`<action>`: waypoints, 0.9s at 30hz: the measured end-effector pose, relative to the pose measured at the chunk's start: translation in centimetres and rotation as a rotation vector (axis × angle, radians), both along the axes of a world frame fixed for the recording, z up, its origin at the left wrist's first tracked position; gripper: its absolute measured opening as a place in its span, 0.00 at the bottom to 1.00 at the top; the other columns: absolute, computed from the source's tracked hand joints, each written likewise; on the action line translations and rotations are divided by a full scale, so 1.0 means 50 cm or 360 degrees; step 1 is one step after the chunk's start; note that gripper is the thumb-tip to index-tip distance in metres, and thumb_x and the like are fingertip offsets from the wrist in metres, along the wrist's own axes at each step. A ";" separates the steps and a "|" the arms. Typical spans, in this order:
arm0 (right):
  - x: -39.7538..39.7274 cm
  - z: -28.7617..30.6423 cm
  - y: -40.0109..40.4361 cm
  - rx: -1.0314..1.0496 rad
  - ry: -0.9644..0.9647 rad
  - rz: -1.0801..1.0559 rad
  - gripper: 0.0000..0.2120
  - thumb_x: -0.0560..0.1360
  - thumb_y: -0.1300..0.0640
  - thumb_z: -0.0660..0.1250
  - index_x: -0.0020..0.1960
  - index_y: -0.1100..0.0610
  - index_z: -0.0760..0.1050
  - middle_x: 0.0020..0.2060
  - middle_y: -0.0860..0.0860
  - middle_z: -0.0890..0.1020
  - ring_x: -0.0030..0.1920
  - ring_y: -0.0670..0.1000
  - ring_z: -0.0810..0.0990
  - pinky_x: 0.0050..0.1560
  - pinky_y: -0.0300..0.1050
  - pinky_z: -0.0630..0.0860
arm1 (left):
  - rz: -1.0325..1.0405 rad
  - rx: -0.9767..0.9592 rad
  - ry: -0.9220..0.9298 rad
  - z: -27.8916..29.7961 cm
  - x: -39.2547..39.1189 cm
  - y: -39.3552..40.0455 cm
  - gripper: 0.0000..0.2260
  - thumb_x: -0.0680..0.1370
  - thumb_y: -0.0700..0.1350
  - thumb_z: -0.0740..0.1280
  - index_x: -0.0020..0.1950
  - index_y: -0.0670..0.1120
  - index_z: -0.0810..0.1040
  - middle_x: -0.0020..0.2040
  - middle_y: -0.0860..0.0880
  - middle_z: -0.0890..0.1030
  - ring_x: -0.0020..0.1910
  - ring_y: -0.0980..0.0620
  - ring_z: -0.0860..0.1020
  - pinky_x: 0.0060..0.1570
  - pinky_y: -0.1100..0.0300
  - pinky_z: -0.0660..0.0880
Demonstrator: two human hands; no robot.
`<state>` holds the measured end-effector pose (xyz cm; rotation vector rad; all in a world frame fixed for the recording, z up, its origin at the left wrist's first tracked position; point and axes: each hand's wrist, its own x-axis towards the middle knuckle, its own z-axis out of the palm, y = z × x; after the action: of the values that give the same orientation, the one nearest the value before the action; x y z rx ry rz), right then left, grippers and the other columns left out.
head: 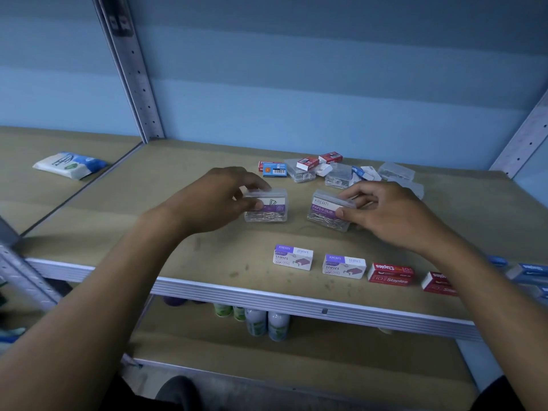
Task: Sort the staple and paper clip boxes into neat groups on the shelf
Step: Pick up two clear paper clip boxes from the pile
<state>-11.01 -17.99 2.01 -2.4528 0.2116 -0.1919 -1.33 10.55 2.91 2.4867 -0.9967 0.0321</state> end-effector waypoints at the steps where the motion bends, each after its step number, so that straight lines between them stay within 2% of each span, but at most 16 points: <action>1: 0.000 0.003 0.012 0.0014 -0.0022 0.0028 0.11 0.71 0.43 0.75 0.53 0.41 0.82 0.46 0.40 0.84 0.46 0.40 0.82 0.52 0.42 0.78 | 0.0005 -0.0007 -0.0018 0.006 -0.004 0.015 0.14 0.78 0.49 0.68 0.63 0.56 0.78 0.56 0.55 0.79 0.50 0.54 0.78 0.50 0.62 0.73; 4: 0.002 0.010 0.059 0.0068 -0.0089 0.0131 0.10 0.72 0.44 0.75 0.52 0.41 0.82 0.44 0.39 0.84 0.41 0.36 0.82 0.43 0.37 0.73 | 0.0035 -0.0060 -0.0018 0.025 -0.019 0.064 0.14 0.78 0.48 0.68 0.63 0.56 0.79 0.56 0.56 0.79 0.49 0.55 0.78 0.51 0.63 0.74; 7: 0.006 0.013 0.112 0.0181 -0.0134 0.0235 0.11 0.71 0.44 0.76 0.52 0.43 0.83 0.45 0.40 0.85 0.41 0.38 0.83 0.46 0.38 0.77 | 0.0075 -0.0079 -0.0043 0.038 -0.034 0.114 0.15 0.77 0.49 0.68 0.64 0.58 0.78 0.57 0.56 0.80 0.50 0.57 0.78 0.51 0.63 0.76; 11: 0.008 0.020 0.172 0.0216 -0.0140 0.0375 0.11 0.71 0.45 0.77 0.52 0.44 0.83 0.45 0.42 0.85 0.40 0.39 0.84 0.48 0.39 0.79 | 0.0132 -0.0062 -0.0044 0.036 -0.043 0.175 0.15 0.77 0.50 0.68 0.63 0.59 0.78 0.57 0.57 0.80 0.50 0.56 0.79 0.54 0.54 0.77; 14: 0.009 0.015 0.201 0.0190 -0.0124 0.0460 0.13 0.69 0.43 0.77 0.52 0.43 0.84 0.44 0.41 0.85 0.42 0.40 0.84 0.49 0.43 0.81 | 0.0178 -0.0034 0.0012 0.030 -0.047 0.212 0.15 0.77 0.51 0.68 0.63 0.62 0.78 0.57 0.59 0.80 0.51 0.57 0.79 0.56 0.52 0.77; 18: 0.001 0.012 0.222 0.0176 -0.0090 0.0511 0.11 0.70 0.46 0.78 0.51 0.43 0.84 0.43 0.41 0.85 0.40 0.41 0.84 0.41 0.37 0.80 | 0.0168 0.0009 0.0081 0.024 -0.057 0.242 0.15 0.77 0.52 0.68 0.63 0.64 0.77 0.56 0.60 0.79 0.53 0.57 0.78 0.57 0.51 0.77; 22: -0.003 0.005 0.230 0.0135 -0.0036 0.0541 0.10 0.70 0.46 0.78 0.51 0.44 0.84 0.42 0.42 0.85 0.40 0.42 0.84 0.38 0.35 0.76 | 0.0136 0.0045 0.0127 0.012 -0.061 0.249 0.15 0.77 0.50 0.69 0.63 0.62 0.78 0.57 0.59 0.79 0.54 0.56 0.79 0.57 0.50 0.76; 24: -0.005 0.003 0.232 0.0112 -0.0022 0.0539 0.10 0.69 0.46 0.78 0.50 0.43 0.84 0.41 0.41 0.86 0.40 0.42 0.84 0.38 0.36 0.75 | 0.0128 0.0062 0.0145 0.008 -0.061 0.248 0.15 0.77 0.49 0.69 0.63 0.62 0.78 0.57 0.60 0.79 0.54 0.56 0.78 0.57 0.51 0.76; 27: -0.008 0.002 0.235 0.0063 -0.0016 0.0556 0.09 0.69 0.45 0.78 0.49 0.41 0.84 0.41 0.40 0.85 0.41 0.40 0.84 0.45 0.39 0.80 | 0.0132 0.0058 0.0171 0.004 -0.060 0.246 0.14 0.77 0.49 0.69 0.62 0.62 0.78 0.57 0.60 0.79 0.54 0.57 0.78 0.57 0.51 0.76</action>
<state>-11.39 -6.25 2.13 -2.4030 -0.2156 -0.0463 -4.33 22.84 3.09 2.5326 -0.8571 -0.0933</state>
